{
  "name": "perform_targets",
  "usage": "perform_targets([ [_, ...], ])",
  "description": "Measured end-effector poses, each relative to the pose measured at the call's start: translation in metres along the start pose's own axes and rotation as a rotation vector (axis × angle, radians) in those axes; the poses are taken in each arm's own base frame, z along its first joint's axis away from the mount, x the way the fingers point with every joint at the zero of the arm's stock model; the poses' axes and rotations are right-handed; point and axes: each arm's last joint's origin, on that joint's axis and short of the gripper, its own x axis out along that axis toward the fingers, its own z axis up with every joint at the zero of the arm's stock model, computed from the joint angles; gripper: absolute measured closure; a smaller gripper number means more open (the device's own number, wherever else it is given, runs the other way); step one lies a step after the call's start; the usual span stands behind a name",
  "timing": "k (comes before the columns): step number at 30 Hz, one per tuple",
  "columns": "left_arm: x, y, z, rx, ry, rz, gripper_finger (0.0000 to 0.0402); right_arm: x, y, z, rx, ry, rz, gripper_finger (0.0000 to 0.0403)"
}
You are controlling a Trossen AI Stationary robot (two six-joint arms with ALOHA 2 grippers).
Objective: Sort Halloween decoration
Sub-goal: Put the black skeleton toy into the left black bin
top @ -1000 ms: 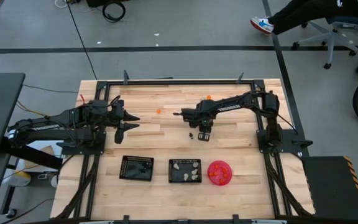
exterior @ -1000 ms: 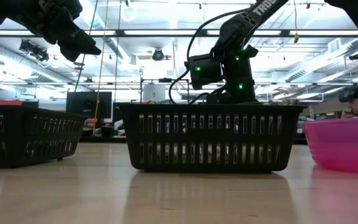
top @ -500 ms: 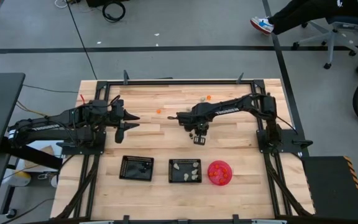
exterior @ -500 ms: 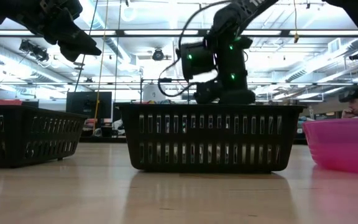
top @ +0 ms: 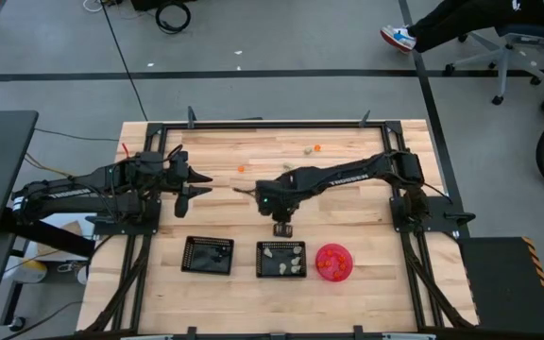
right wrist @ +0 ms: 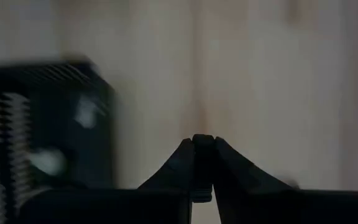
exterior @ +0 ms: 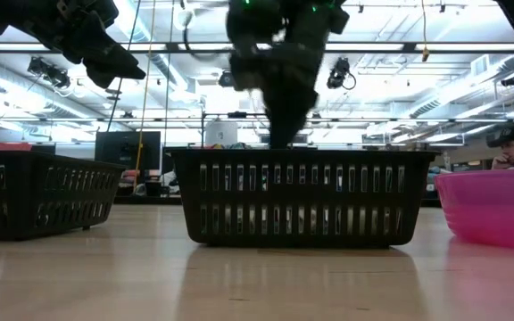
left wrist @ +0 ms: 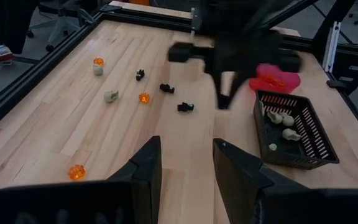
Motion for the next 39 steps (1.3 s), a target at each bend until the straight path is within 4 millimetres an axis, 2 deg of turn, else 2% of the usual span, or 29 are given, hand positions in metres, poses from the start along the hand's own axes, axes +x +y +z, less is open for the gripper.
perform_targets([
  [7,0.0,0.0,0.0,-0.004,0.0,-0.001,0.0285,-0.001,0.037,0.026,-0.177,-0.316,0.102,0.0357],
  [11,0.0,0.0,0.0,-0.007,0.0,-0.003,0.0285,0.002,0.055,0.033,-0.261,-0.507,0.136,0.0357],
  [19,0.0,0.0,0.001,-0.013,-0.006,-0.004,0.0285,0.028,0.07,0.037,-0.372,-0.886,0.153,0.0355],
  [23,0.0,0.0,0.001,-0.013,-0.008,-0.004,0.0285,0.048,0.069,0.04,-0.367,-0.954,0.141,0.0355],
  [29,0.0,0.0,0.001,-0.018,-0.008,-0.004,0.0285,0.076,0.067,0.038,-0.362,-0.963,0.135,0.0355],
  [39,0.0,0.0,0.001,-0.019,-0.008,-0.004,0.0285,0.08,0.065,0.037,-0.322,-0.938,0.093,0.0355],
])
